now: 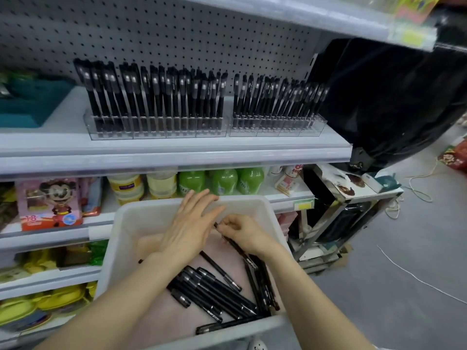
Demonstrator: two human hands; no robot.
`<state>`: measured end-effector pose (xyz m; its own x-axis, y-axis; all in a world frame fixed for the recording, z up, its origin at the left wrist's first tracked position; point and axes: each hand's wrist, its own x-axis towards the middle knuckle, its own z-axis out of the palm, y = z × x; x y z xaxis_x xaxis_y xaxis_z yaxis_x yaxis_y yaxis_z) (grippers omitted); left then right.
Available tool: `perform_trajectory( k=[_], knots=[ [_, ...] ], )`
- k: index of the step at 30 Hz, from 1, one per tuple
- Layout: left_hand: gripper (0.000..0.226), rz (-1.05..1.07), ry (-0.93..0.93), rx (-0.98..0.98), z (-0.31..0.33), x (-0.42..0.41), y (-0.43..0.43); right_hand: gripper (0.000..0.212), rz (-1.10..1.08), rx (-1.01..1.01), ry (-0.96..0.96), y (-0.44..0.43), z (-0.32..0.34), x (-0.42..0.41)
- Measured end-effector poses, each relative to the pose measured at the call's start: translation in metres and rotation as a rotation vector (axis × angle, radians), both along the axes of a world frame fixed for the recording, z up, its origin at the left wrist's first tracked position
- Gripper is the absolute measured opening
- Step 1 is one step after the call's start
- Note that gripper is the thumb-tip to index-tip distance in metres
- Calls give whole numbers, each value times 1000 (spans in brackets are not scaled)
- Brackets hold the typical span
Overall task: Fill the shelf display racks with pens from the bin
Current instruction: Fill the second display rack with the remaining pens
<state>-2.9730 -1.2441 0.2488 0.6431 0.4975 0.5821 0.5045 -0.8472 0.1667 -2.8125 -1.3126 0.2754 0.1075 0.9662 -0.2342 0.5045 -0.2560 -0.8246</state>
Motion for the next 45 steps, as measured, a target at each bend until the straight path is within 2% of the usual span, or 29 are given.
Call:
perform_trajectory(
  k=[2,4,6,9,11,13,16,18,23,26,29,34,39,45],
  knots=[
    [32,5,15,5,2,0,4,15,-7,33,114,2,12,5],
    [25,24,24,6,9,2,8,12,7,45,135,5,25,12],
    [21,14,39,36,21,6,14,15,49,47,32,10,42,21],
    [32,37,19,95,46,15,25,19,86,57,-163,16,74,44],
    [27,101,-37,88,61,21,35,15,36,112,-178,20,94,67],
    [17,147,-62,66,74,33,42,8,-103,235,-8,24,110,88],
    [13,153,-77,49,90,63,48,22,-377,411,372,30,121,107],
    [13,152,-94,22,99,90,50,26,-476,476,546,36,122,115],
    [17,135,-66,-18,116,152,57,16,-520,499,566,48,123,147],
    [37,155,-17,-18,125,181,68,12,-581,573,457,59,131,187],
    [54,206,13,17,135,205,83,16,-659,688,160,73,147,236],
    [53,326,90,6,130,226,102,18,-669,775,-267,105,174,285],
    [48,350,83,79,120,228,104,20,-556,722,-452,137,173,295],
    [47,367,84,106,116,229,105,20,-519,766,-532,154,178,299]
  ],
)
